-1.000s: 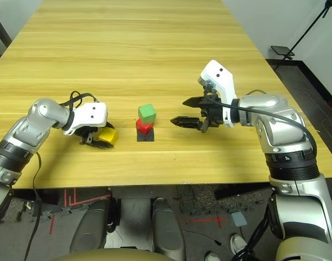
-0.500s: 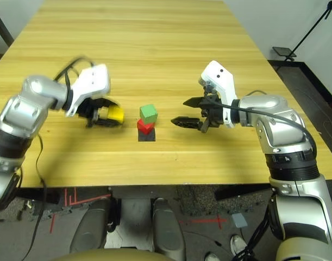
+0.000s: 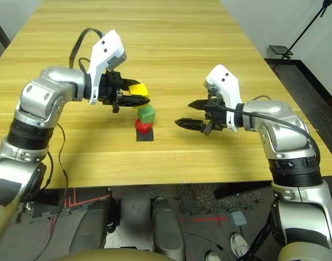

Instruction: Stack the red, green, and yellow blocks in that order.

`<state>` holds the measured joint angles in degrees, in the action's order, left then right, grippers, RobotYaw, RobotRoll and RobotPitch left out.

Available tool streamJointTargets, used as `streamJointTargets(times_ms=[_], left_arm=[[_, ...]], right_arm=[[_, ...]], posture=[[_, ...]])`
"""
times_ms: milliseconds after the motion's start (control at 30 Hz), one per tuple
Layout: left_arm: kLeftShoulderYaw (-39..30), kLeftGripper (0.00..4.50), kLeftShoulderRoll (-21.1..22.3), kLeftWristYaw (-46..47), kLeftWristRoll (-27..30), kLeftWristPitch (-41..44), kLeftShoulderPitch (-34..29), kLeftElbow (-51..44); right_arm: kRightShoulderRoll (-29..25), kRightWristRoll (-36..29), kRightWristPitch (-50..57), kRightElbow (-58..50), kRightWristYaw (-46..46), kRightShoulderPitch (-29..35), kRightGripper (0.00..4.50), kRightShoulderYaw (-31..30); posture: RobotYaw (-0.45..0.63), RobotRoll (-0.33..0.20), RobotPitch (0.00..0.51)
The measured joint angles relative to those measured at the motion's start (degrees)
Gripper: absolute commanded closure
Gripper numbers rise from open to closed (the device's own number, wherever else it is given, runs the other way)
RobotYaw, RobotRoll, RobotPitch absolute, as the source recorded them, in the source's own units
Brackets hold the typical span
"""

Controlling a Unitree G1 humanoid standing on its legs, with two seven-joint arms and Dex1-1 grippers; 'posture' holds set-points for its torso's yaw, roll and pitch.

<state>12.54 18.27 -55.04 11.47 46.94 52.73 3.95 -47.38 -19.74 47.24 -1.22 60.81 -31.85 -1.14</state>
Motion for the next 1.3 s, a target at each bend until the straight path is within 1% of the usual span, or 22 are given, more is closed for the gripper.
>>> streamJointTargets(times_ms=[133, 367, 533, 733, 933, 1300], left_arm=[[-0.17, 2.34, -2.28, 2.15, 0.46, -3.06, -2.12, 1.11], [-0.73, 2.35, -3.31, 4.69, 0.43, -9.04, -2.38, 7.04], [-1.03, 2.35, -3.72, 5.43, 0.42, -11.17, -2.38, 9.44], [-0.93, 2.36, -4.34, 5.56, 0.43, -11.32, -2.44, 9.88], [-0.02, 2.36, -5.03, 5.57, 0.42, -11.28, -4.49, 9.71], [0.92, 2.36, -5.11, 5.58, -0.05, -11.88, -4.55, 9.82]], right_arm=[[-0.25, -0.92, 0.00, -0.04, -0.26, 0.02, 0.00, 0.07], [-0.68, -1.77, 0.16, -1.05, -1.09, 0.84, 0.00, 0.18], [-0.70, -1.79, 0.16, -1.12, -1.33, 1.19, 0.00, 0.19], [-0.82, -1.79, 0.11, -1.14, -1.34, 1.33, 0.00, 0.21], [-0.95, -1.79, 0.00, -1.12, -1.33, 1.72, 0.00, 0.22], [-0.95, -1.85, 0.00, -1.15, -1.39, 2.53, 0.00, 0.38]], posture=[[0.12, -0.088, 0.097], [0.12, -0.089, 0.101], [0.12, -0.088, 0.104], [0.12, -0.086, 0.109], [0.12, -0.085, 0.112], [0.11, -0.083, 0.115]])
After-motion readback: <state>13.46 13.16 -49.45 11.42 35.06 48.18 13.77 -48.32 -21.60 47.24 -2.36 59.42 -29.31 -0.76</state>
